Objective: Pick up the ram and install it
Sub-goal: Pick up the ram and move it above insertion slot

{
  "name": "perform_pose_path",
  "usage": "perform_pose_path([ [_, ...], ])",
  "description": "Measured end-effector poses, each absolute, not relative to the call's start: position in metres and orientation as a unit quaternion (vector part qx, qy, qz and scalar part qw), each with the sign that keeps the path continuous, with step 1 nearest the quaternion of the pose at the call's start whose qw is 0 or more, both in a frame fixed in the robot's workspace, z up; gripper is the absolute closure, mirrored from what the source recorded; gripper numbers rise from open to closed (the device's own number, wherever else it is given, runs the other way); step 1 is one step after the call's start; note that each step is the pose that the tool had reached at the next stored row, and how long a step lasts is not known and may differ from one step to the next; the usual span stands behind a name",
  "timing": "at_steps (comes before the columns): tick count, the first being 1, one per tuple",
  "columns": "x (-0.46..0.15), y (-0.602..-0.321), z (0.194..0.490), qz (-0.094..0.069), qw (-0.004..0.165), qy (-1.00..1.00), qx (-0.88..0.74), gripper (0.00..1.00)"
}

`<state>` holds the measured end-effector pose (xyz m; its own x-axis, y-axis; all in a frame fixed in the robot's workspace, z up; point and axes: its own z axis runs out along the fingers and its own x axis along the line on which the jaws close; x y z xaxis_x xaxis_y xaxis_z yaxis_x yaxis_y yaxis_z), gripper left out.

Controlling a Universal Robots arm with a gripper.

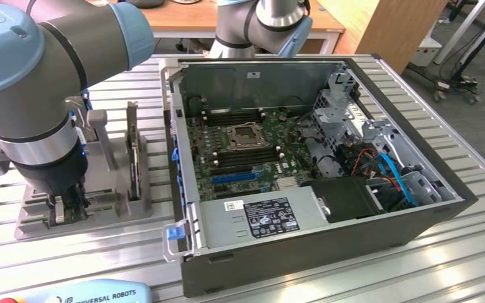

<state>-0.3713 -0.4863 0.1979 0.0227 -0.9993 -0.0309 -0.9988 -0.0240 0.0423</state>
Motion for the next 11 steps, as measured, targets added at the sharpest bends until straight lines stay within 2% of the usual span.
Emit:
perform_pose_path([
  [11, -0.3713, -0.4874, 0.2001, -0.026, 0.004, -0.699, 0.715, 0.71],
])
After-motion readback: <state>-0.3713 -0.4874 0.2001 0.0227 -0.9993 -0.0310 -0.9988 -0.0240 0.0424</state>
